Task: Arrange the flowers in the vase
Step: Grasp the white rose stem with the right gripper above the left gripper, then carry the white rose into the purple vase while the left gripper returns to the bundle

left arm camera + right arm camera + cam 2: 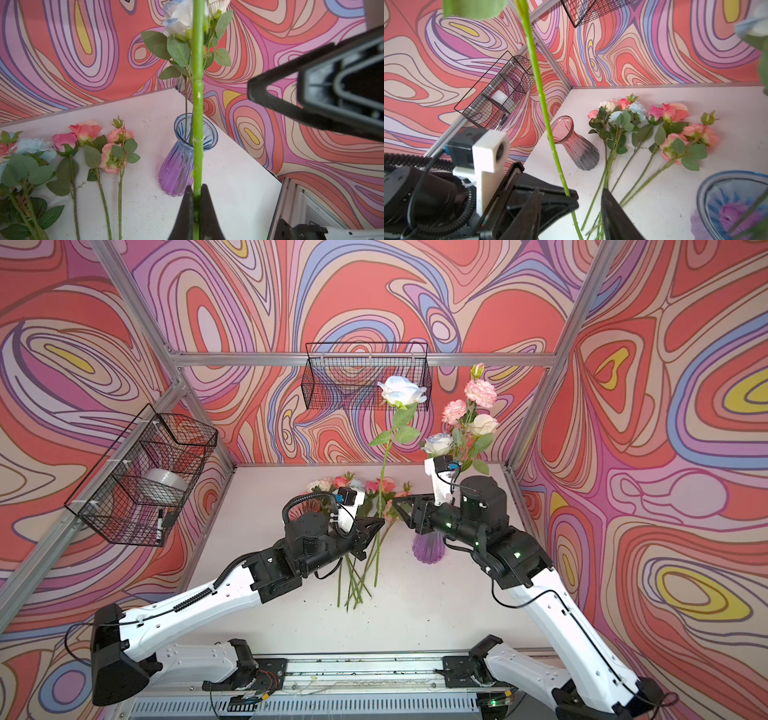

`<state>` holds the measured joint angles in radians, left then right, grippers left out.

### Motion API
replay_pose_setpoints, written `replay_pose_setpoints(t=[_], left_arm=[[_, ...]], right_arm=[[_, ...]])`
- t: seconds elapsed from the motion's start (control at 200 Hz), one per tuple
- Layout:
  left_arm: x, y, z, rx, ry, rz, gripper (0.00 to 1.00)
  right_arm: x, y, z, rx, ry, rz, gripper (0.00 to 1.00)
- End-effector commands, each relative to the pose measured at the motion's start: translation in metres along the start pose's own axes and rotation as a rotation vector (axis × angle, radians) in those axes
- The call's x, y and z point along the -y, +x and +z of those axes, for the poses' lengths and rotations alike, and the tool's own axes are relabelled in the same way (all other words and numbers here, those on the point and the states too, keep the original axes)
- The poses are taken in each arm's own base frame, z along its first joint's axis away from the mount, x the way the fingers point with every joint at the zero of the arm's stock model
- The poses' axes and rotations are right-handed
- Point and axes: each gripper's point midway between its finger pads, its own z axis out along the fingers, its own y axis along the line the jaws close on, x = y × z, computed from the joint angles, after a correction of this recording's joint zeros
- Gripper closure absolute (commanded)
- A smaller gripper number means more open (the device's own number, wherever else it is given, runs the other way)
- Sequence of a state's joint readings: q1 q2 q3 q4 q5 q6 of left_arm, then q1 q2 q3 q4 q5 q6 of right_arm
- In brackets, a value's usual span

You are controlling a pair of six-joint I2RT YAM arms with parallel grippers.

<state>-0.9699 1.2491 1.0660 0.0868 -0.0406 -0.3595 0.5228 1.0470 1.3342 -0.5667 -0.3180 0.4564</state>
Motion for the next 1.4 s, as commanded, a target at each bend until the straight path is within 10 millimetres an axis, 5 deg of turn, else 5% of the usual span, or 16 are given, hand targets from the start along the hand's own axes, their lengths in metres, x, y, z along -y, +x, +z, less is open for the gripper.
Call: replay_pose_setpoints(t=[0.0,0.255,0.441,0.621,0.826,1.047,1.392], left_arm=[[0.013,-0.012,-0.005,0.028,0.056,0.006,1.0],[0.011,0.002,-0.009,-0.029,0.06,0.012,1.0],[0.012,0.004,-0.008,-0.029,0.072,0.019,1.0],[0.011,0.002,-0.011,-0.033,0.072,0.01,1.0],[-0.002,-0.005,-0.019,-0.026,0.033,-0.053,0.32],[-0.024,-0.012,-0.053,0.002,-0.053,-0.056,0.25],[-0.049,-0.004,-0.101,0.036,-0.145,-0.062,0.22]], right_arm=[[-0.014,-0.01,0.009,0.009,-0.082,0.007,0.53],[-0.008,-0.006,0.034,-0.012,-0.086,0.05,0.61],[-0.004,-0.006,0.043,-0.01,-0.048,0.054,0.94],[-0.008,-0.008,0.044,0.001,-0.028,0.021,1.0],[-0.01,-0.009,0.047,0.003,0.038,-0.07,1.0],[0.002,-0.047,0.038,0.119,0.191,-0.204,1.0],[0.031,-0.134,-0.003,0.4,0.593,-0.434,1.0]])
